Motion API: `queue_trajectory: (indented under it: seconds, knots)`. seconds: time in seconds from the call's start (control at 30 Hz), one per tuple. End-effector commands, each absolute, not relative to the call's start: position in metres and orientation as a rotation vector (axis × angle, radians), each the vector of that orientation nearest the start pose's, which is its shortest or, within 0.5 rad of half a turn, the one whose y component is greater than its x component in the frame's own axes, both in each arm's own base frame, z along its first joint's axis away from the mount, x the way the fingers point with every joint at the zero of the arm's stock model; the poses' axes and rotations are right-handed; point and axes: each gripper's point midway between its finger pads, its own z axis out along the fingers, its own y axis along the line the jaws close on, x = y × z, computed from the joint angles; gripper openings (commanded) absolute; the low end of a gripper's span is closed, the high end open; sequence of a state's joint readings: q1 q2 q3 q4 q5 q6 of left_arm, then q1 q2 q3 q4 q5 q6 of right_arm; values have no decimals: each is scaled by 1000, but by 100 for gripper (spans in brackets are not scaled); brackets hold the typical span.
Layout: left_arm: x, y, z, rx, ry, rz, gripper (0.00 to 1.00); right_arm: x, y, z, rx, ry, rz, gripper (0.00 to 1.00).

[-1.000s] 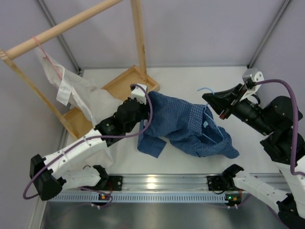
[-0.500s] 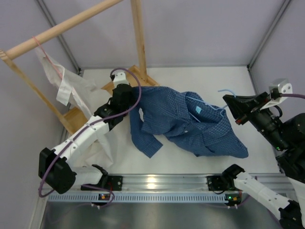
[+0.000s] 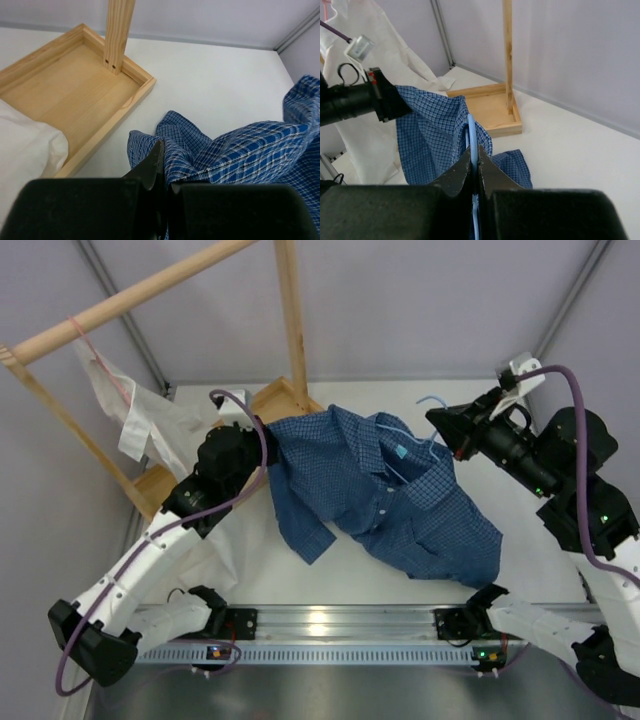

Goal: Place the shirt on the hanger

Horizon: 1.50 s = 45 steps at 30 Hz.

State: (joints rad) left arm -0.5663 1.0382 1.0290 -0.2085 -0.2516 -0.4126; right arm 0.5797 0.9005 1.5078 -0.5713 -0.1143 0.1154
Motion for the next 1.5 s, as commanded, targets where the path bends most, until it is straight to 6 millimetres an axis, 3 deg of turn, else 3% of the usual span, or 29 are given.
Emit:
queue_trajectory:
  seconds: [0.0,0.03,0.07,0.1,0.2,0.27,0.33,0.37,0.43,0.47,0.5,0.57,0.63,0.7,0.8,0.93,1.07,1.1,1.13,1.17,1.3,1.47]
  knots:
    - [326,-163,341,-63,1707,-451,0,212,169,514,-448,1379,642,0]
    - [331,-149,337,-122,1717,-372,0,210,168,521,-439,1346,645,0]
    - [336,-143,317,-142,1783,-302,5,208,167,520,-442,1326,650,0]
    - [341,-137,315,-168,1801,-261,20,195,159,532,-426,1268,657,0]
    - [352,-138,292,-167,1894,-218,31,176,144,555,-388,1158,666,0]
    - [351,-151,290,-120,1917,-278,67,169,133,565,-356,1124,646,0]
    - [348,-166,306,-52,1900,-367,98,164,123,572,-332,1101,623,0]
    - [337,-188,315,62,1899,-492,98,161,116,580,-311,1082,604,0]
    - [315,-225,353,269,1802,-727,98,161,109,585,-288,1079,581,0]
    - [294,-244,372,407,1729,-862,98,159,102,591,-260,1066,567,0]
    - [256,-269,390,599,1648,-1073,98,158,103,592,-271,1069,562,0]
    - [220,-287,434,727,1478,-1178,98,148,108,601,-326,1052,586,0]
    - [192,-297,460,813,1364,-1186,98,152,118,594,-381,1107,589,0]
    - [184,-296,489,766,1308,-1174,98,156,119,589,-380,1130,582,0]
    - [196,-302,511,573,1374,-1217,92,161,115,582,-362,1145,557,0]
    - [212,-340,486,371,1591,-1246,92,173,118,572,-361,1179,524,0]
    - [234,-367,448,128,1719,-1056,92,194,118,559,-316,1217,480,0]
    - [237,-370,439,116,1751,-1010,92,198,119,556,-311,1226,473,0]
    - [238,-373,447,99,1741,-998,92,202,118,554,-298,1235,462,0]
    - [239,-388,434,118,1773,-952,91,207,117,549,-284,1251,449,0]
    - [251,-398,424,89,1799,-791,89,222,123,535,-283,1293,429,0]
    - [256,-405,393,87,1854,-666,83,233,126,522,-272,1322,411,0]
